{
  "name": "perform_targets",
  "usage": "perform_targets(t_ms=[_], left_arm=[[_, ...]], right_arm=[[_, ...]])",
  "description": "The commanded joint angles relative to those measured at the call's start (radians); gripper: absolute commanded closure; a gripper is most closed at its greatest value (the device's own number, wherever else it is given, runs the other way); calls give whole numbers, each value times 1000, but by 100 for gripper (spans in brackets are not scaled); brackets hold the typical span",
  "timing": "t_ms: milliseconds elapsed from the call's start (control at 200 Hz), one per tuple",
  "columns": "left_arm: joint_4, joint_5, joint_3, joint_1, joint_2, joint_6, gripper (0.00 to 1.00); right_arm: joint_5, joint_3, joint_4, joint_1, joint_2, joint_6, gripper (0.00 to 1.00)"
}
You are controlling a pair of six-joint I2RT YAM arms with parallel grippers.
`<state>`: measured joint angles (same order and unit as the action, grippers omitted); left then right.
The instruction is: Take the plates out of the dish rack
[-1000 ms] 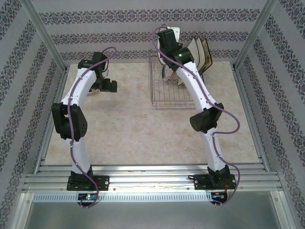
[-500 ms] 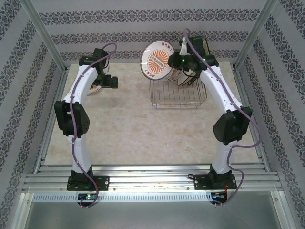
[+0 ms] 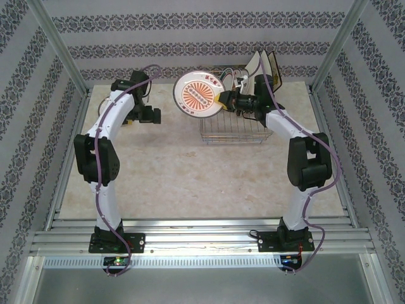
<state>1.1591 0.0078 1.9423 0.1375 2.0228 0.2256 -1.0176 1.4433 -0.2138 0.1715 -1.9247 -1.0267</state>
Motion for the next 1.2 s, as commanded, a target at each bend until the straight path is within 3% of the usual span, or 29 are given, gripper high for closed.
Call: perform_targets(t_ms=[0,180,440,570,909,1079,1194], left_arm=[[-61,41,-45,13,-66,55,0],[-208,184,-173,5,-162,66,0],[-581,712,-386,-79,-251,156,0],[-788,892,-442,-85,-246,245,0],[-925,935,-501,-85,-211,302,4],[-940,960,-491,-87,-179,314,23],[-948,965,-499,-88,-175,319,49]], right_arm=[[-71,-11,-199,-24,-38,-85,100],[-57,-8,-185,-21,-81,-57,100],[70,-92,-90,-1,-5,38,100],[110,-101,2,20,30,96,100],[140,5,186,91,48,192,100],[139,23,196,112,51,188,100],[145,30,219,128,57,202,100]])
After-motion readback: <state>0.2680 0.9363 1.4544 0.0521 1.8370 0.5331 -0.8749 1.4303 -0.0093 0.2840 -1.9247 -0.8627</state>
